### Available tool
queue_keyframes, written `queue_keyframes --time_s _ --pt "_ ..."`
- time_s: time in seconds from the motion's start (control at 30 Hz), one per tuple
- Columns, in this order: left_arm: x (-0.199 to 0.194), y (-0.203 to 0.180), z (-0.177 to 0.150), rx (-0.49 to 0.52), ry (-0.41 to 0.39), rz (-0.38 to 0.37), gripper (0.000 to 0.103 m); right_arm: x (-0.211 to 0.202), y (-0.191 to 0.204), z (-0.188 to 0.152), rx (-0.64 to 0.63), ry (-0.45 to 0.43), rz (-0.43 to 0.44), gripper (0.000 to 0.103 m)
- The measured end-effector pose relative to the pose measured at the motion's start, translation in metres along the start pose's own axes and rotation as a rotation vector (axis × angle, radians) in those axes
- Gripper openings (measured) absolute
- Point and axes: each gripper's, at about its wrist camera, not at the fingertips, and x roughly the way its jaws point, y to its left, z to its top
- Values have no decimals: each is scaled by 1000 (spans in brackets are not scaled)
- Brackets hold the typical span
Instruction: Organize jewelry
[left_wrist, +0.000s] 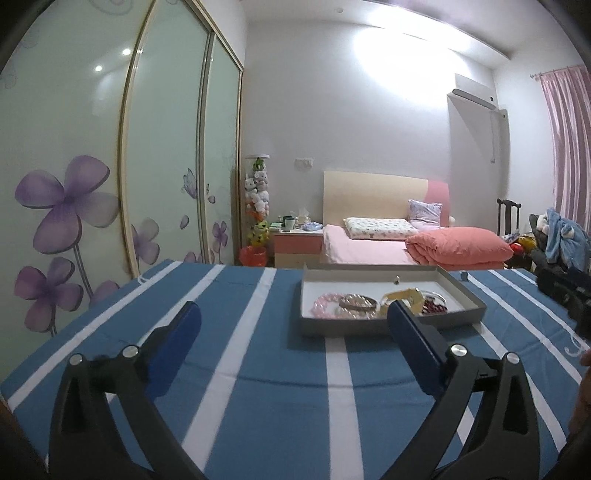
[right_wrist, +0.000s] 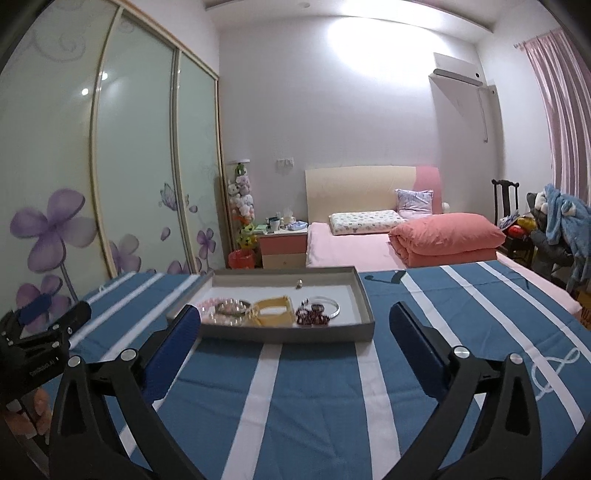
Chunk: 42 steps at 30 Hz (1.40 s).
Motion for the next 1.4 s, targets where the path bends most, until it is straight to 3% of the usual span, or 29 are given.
queue_keyframes --time_s 0.37,1.4 --pt "-5 -14 -14 24 40 -27 98 -18 4 -26 -57 -46 -85 101" --pt "-6 -15 -6 12 49 -41 98 -15 -1 -30 -13 -8 -47 101"
